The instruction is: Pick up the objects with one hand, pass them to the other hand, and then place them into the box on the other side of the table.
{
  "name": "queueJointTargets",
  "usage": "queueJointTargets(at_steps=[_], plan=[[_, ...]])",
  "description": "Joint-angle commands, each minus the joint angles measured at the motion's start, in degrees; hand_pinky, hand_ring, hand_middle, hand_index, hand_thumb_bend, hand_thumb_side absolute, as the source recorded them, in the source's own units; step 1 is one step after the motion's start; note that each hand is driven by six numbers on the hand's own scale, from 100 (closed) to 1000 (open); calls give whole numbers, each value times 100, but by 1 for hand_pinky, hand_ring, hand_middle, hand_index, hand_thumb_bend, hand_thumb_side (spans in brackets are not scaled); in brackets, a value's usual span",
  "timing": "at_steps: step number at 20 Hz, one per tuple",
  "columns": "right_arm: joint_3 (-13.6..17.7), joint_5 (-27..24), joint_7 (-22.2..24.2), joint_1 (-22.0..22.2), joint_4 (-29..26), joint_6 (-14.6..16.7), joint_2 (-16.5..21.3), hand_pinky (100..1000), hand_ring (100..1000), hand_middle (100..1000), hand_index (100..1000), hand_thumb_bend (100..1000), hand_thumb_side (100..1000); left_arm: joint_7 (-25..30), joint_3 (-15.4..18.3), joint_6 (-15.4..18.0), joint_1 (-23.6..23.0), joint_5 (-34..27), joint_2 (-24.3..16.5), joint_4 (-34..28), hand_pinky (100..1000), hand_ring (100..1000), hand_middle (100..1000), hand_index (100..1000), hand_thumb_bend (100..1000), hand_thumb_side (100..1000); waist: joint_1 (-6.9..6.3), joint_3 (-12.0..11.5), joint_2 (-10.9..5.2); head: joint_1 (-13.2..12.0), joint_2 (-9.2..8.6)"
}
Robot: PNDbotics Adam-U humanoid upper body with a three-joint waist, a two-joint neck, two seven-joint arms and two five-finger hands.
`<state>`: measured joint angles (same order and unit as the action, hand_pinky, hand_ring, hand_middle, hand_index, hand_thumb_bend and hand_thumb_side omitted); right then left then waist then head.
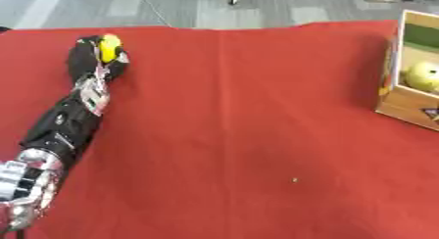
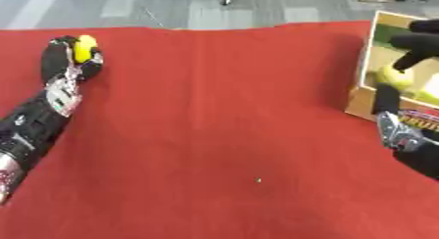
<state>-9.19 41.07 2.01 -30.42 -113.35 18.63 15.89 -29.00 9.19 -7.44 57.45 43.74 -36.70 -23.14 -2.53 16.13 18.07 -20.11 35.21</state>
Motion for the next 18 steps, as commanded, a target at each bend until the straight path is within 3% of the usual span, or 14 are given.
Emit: queueJointTargets(at_steps=[1,4,9,14,18], plan=[[52,9,23,-4,-124,-32,51,831,833,532,792,100,294,-95,127,291,-12,-249,-177,-209,587,352,314,474,100,380,-34,-45,-144,-14,50],[49,-3,44,53,-124,-65,71,832,832,532,791,100,293,21,118,1102,-42,-732,-167,-571,592,346,304,465,100,431,-18,-136,-245,10,156],[-37,-60,131,133,-110,-28,142,833,826,533,792,100,271,1041,-168,2233,-135,-1447,-215,-1346,604,352,301,463,100,460,-1,-384,-483,222,538],[-400,-246,434,145,20,371,278,834,825,542,801,100,242,2904,-958,2951,-483,-2542,-352,-2519,621,363,315,477,100,399,-6,-632,-739,563,864],[-710,-296,709,1,155,753,365,834,813,551,822,100,250,4422,-1856,3026,-842,-3772,-329,-3537,626,362,316,478,100,408,-21,-818,-892,853,889]])
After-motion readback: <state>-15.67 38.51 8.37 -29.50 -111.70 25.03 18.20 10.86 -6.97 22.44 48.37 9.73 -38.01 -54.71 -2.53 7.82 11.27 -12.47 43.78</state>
